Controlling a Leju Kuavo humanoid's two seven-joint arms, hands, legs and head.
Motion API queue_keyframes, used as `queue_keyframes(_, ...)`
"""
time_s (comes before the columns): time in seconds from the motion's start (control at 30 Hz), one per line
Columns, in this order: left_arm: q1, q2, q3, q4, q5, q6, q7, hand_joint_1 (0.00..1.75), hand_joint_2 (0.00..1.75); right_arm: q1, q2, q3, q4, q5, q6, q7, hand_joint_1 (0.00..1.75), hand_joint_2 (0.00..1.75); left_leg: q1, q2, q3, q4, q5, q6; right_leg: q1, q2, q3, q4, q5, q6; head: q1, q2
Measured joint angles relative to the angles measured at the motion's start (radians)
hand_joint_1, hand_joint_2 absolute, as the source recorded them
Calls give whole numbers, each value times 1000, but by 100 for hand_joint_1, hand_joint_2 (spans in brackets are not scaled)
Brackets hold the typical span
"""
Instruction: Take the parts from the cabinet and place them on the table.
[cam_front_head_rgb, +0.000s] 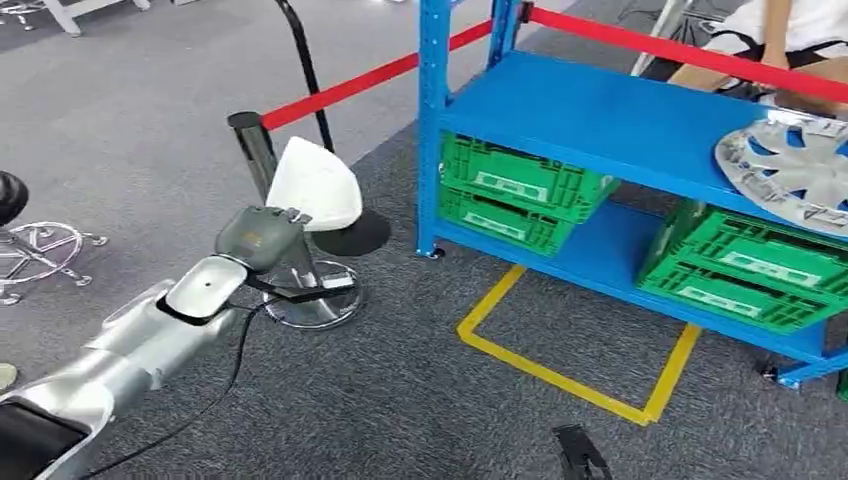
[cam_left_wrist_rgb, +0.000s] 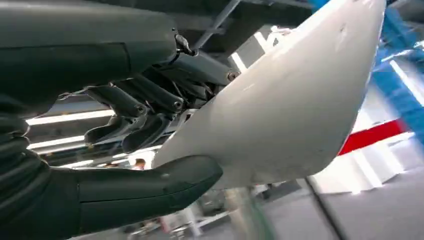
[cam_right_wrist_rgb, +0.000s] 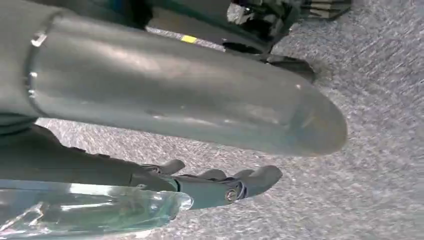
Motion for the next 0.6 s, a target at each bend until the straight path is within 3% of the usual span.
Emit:
queue_keyframes(0.03, -2, -2, 0, 0, 0, 0, 0, 168, 175, 1, 0, -1, 0, 0, 0, 0, 0, 0, 0, -9, -1, 0, 1, 8, -1, 36, -25, 66, -40, -1, 2, 0)
queue_keyframes(0.1, -4, -7, -1, 0, 0, 0, -1, 168, 175, 6, 0, -2, 0, -1, 0, 0, 0, 0, -3, -39, -2, 0, 3, 11, 2, 61, -106, 244, -113, -3, 6, 0)
queue_keyframes(0.13, -3, -8, -1, 1, 0, 0, -3, 168, 175, 8, 0, -2, 0, -1, 0, 0, 0, 0, -5, -54, -2, 0, 4, 13, 3, 62, -140, 305, -127, -5, 6, 0)
queue_keyframes(0.17, -3, -8, -1, 2, 0, 0, -3, 168, 175, 9, 0, -2, 0, -1, 0, 0, 0, 0, -6, -69, -3, 1, 4, 13, 3, 62, -148, 308, -114, -7, 6, 0)
queue_keyframes(0.2, -3, -8, -1, 2, 0, 0, -3, 168, 175, 8, 0, -2, 0, -1, 0, 0, 0, 0, -6, -84, -3, 1, 5, 12, 2, 63, -133, 266, -80, -10, 6, 0)
queue_keyframes(0.27, -7, -8, 1, 2, 0, 0, -6, 168, 175, 7, 0, -3, 0, -1, 0, 0, 0, 0, -5, -112, -2, 4, 7, 9, 0, 81, -54, 96, 11, -15, 7, 0)
queue_keyframes(0.3, -11, -9, 2, 2, 0, 0, -9, 168, 175, 6, 0, -3, 0, -1, 0, 0, 0, 0, -3, -126, -4, 5, 9, 5, -5, 129, -17, 12, 32, -17, 6, 0)
queue_keyframes(0.33, -16, -9, 4, 2, 0, 0, -10, 168, 175, 6, 0, -3, 0, -1, -1, 0, 0, 0, -8, -139, -12, 11, 10, -2, -11, 146, -4, -7, 20, -15, 5, 0)
queue_keyframes(0.43, -19, -7, 10, 2, 0, 0, -18, 168, 175, 5, 0, -4, 0, 0, -2, 1, 0, 0, 2, -167, -23, 1, 26, -24, 0, 118, -7, 2, 28, -24, 5, 0)
queue_keyframes(0.47, -19, 1, 14, 2, 1, -1, -22, 168, 175, 4, 2, -4, 0, 0, -2, 0, 0, 0, 2, -175, -26, 2, 27, -29, -7, 104, -7, -5, 34, -33, 5, 0)
queue_keyframes(0.5, -20, 0, 18, 0, 2, -2, -23, 168, 175, 1, 2, -4, 0, 1, -2, 0, 0, 0, -5, -121, -35, 16, 11, -31, -7, 93, -6, -7, 37, -40, 5, 0)
queue_keyframes(0.53, -25, -1, 20, -3, 2, -2, -27, 168, 175, 1, 2, -4, -1, 2, -2, -1, 0, 0, -6, -74, -58, 69, -28, -36, -7, 83, -7, -8, 38, -45, -9, 0)
queue_keyframes(0.57, -29, -3, 23, -5, 3, -3, -30, 168, 175, 2, 2, -4, -1, 2, -2, -1, 0, 0, -5, -50, -92, 147, -69, -40, -5, 70, -7, -8, 38, -47, -8, 0)
queue_keyframes(0.6, -30, -4, 24, -7, 3, -4, -31, 168, 175, 5, 2, -5, -1, 2, -2, -1, 0, 0, -4, -39, -131, 238, -108, -43, -4, 56, -8, -8, 38, -47, -9, 0)
